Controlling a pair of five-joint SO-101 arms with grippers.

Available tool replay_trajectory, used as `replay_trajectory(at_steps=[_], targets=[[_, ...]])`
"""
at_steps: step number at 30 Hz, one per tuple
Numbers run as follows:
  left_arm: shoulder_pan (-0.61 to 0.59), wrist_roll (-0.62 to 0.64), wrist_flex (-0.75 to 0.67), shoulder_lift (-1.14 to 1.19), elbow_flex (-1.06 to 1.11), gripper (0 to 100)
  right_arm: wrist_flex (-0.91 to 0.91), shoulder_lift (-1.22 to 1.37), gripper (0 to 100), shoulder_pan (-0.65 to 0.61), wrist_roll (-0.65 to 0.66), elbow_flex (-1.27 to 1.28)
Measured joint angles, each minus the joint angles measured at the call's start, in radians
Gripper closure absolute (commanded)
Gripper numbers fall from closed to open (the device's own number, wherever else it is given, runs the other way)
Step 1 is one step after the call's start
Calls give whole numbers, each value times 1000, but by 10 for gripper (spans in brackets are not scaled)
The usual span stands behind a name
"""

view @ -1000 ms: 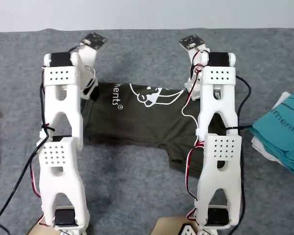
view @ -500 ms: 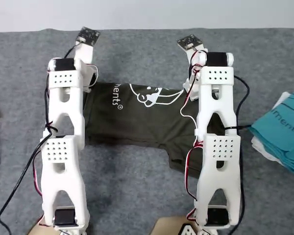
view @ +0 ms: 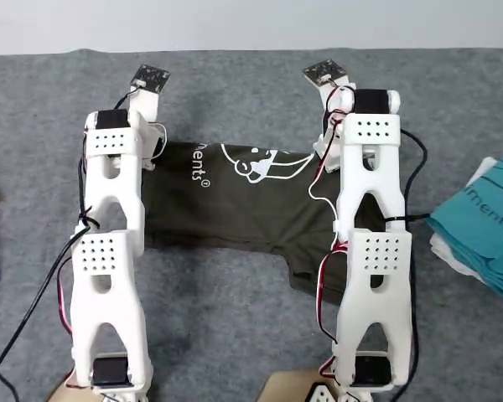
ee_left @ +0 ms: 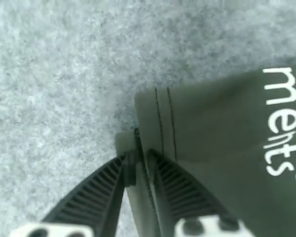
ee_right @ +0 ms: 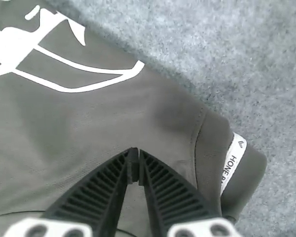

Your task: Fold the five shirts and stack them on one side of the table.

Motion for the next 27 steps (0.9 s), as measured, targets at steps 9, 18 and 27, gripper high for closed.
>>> replay_trajectory(at_steps=[9, 18, 27], targets=[[0, 0, 28, 0, -51, 941, 2, 0, 988, 0, 0, 0], [38, 0, 161, 0, -341, 941, 2, 0, 988, 0, 0, 0], [31, 0, 235, 0, -457, 947, 2, -3, 988, 0, 0, 0]])
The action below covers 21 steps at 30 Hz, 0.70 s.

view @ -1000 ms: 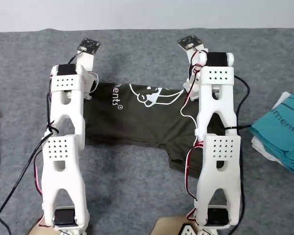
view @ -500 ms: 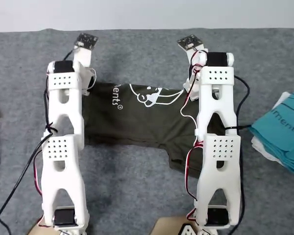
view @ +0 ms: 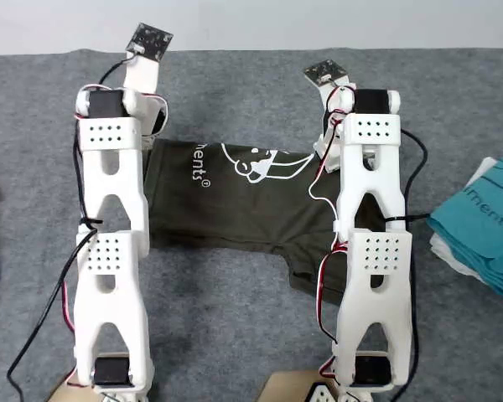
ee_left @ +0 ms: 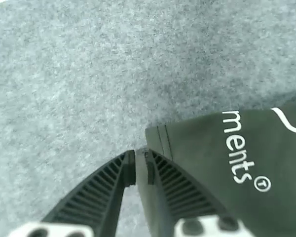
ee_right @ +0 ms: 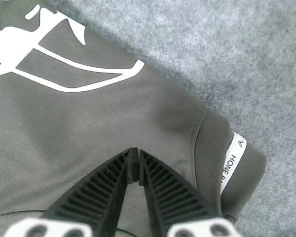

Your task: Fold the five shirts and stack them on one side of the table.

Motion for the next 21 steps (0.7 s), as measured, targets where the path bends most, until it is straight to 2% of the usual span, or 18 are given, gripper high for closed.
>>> replay_trajectory(at_steps=[4, 10, 17, 21], targets=[[-9, 46, 77, -40, -143, 994, 0, -98, 988, 0, 0, 63], [-74, 129, 81, -180, -138, 996, 0, -353, 988, 0, 0, 377], [-109, 135, 81, -410, 114, 996, 0, -720, 988, 0, 2, 838], [-109, 135, 83, -557, 301, 996, 0, -913, 988, -2, 69, 1057]])
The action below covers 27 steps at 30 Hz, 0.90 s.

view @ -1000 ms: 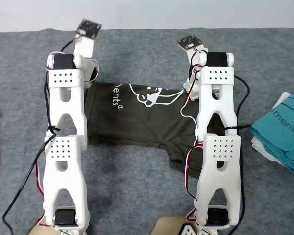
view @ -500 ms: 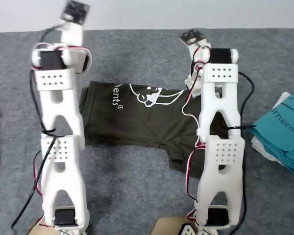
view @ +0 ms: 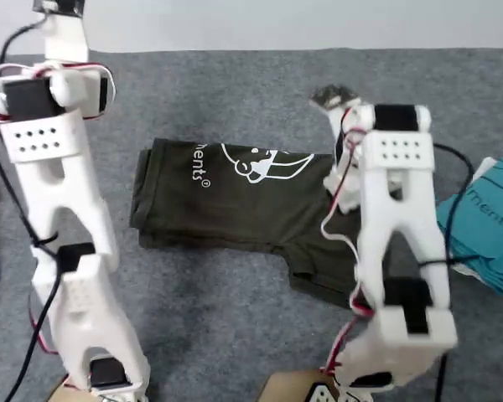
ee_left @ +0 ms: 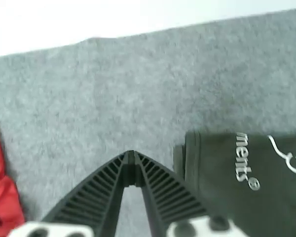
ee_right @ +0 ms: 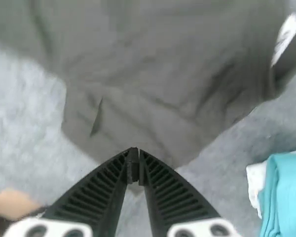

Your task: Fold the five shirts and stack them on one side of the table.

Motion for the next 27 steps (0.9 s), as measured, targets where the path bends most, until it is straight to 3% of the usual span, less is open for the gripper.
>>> replay_trajectory(at_steps=[9, 16, 27], targets=[[23, 0, 0, -221, 385, 996, -5, -313, 974, -11, 164, 457], [26, 0, 0, -279, 574, 997, -98, -470, 753, -112, 315, 789], [26, -29, -3, -279, 641, 997, -298, -502, 753, -279, 371, 1040]])
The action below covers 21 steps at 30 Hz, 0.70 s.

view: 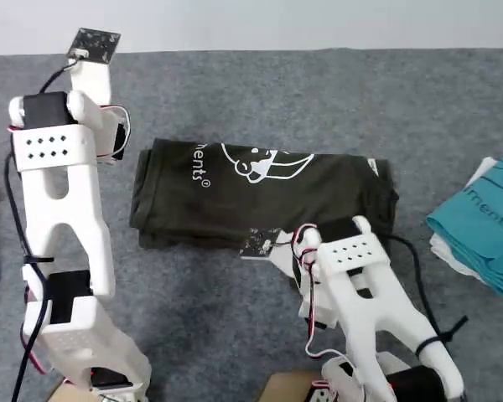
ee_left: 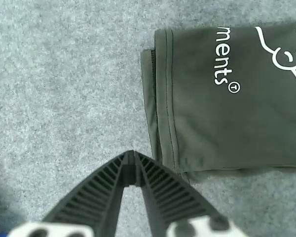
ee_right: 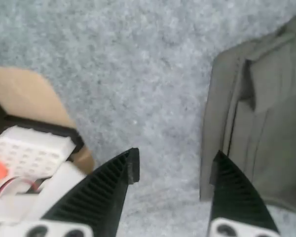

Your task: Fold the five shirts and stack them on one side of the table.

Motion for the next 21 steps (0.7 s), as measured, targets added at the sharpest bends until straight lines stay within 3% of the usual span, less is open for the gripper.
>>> replay_trajectory(at_steps=[16, 21], targets=[[0, -6, -81, 0, 138, 997, -215, 166, 754, 58, 0, 5], [0, -6, -81, 0, 138, 997, -264, 206, 853, 87, 0, 2]])
